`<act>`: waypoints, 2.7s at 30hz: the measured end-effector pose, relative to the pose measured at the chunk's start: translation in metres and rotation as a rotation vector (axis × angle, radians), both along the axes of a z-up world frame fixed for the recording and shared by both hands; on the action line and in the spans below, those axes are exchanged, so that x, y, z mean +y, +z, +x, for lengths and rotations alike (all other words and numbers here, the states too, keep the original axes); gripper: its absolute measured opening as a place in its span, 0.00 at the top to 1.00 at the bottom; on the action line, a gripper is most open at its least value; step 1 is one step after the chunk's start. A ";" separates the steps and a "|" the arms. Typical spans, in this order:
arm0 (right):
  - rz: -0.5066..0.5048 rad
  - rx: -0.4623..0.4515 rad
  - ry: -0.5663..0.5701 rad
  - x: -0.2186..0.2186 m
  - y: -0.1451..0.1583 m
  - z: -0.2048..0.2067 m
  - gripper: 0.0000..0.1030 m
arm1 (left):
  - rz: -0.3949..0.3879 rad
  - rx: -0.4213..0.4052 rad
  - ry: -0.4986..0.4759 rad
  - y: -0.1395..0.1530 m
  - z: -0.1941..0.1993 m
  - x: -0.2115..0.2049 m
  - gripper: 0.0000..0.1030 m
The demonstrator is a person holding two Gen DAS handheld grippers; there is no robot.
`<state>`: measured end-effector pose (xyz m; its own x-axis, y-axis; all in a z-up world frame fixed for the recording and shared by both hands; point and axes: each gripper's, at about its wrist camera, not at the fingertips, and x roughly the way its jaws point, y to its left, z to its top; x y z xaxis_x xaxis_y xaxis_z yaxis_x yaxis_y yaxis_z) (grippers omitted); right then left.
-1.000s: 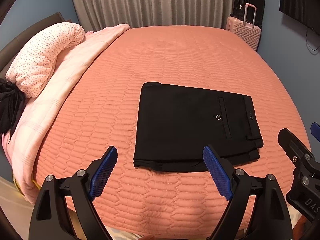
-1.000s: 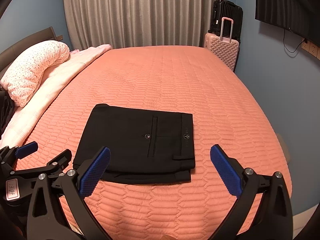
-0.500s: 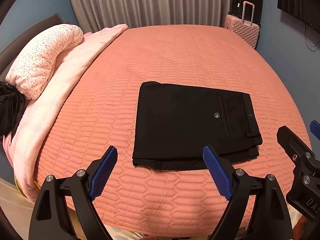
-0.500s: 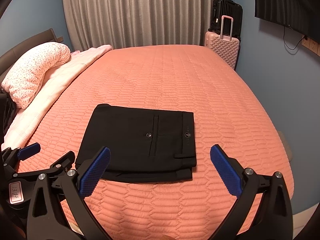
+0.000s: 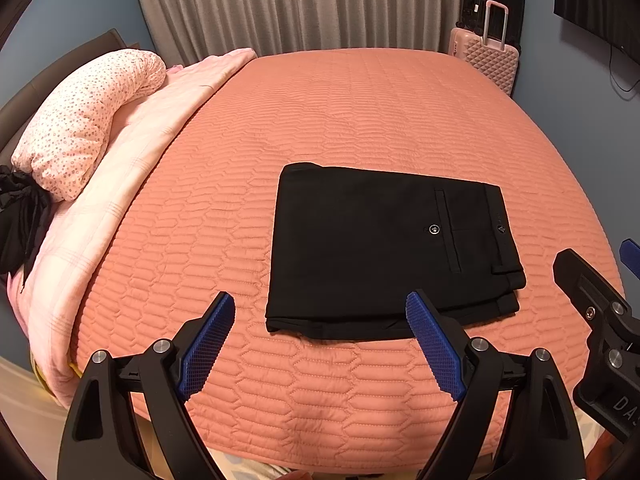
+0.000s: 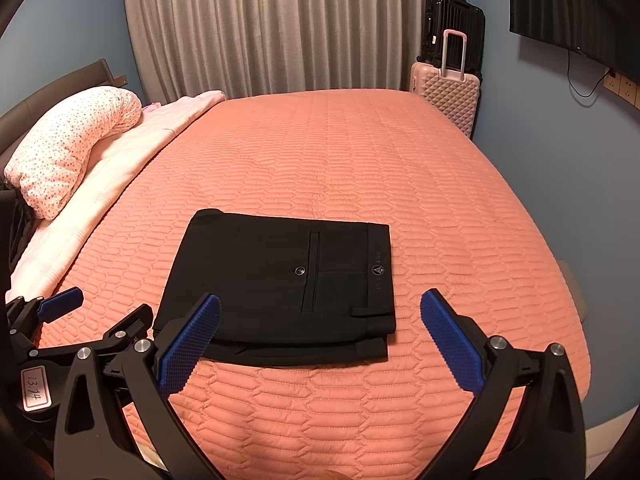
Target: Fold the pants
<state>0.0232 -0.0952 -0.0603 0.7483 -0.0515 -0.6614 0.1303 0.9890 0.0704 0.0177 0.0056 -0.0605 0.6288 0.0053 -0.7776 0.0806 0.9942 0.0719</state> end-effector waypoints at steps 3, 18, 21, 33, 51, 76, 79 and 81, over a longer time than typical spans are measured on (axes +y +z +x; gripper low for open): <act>0.000 -0.001 0.001 0.000 0.000 0.000 0.04 | 0.003 -0.001 -0.003 0.001 0.000 0.001 0.17; 0.002 -0.003 -0.001 0.004 0.001 -0.001 0.04 | 0.002 -0.003 -0.001 0.002 -0.001 0.003 0.17; 0.002 -0.003 -0.002 0.005 0.001 -0.001 0.04 | 0.004 -0.004 -0.001 0.002 -0.001 0.004 0.17; 0.005 -0.005 -0.002 0.005 0.002 -0.001 0.04 | 0.004 -0.005 -0.001 0.003 -0.001 0.005 0.17; 0.005 -0.006 0.000 0.005 0.002 -0.001 0.04 | 0.008 -0.005 -0.004 0.004 -0.001 0.006 0.17; 0.006 -0.007 -0.001 0.006 0.003 -0.001 0.04 | 0.010 -0.005 -0.008 0.006 -0.001 0.007 0.17; 0.006 -0.008 -0.001 0.006 0.003 -0.001 0.04 | 0.010 -0.005 -0.008 0.006 -0.001 0.007 0.17; 0.006 -0.008 -0.001 0.006 0.003 -0.001 0.04 | 0.010 -0.005 -0.009 0.006 -0.001 0.007 0.17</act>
<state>0.0225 -0.0894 -0.0576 0.7533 -0.0483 -0.6559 0.1307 0.9884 0.0773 0.0165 0.0122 -0.0543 0.6328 0.0078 -0.7743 0.0888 0.9926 0.0826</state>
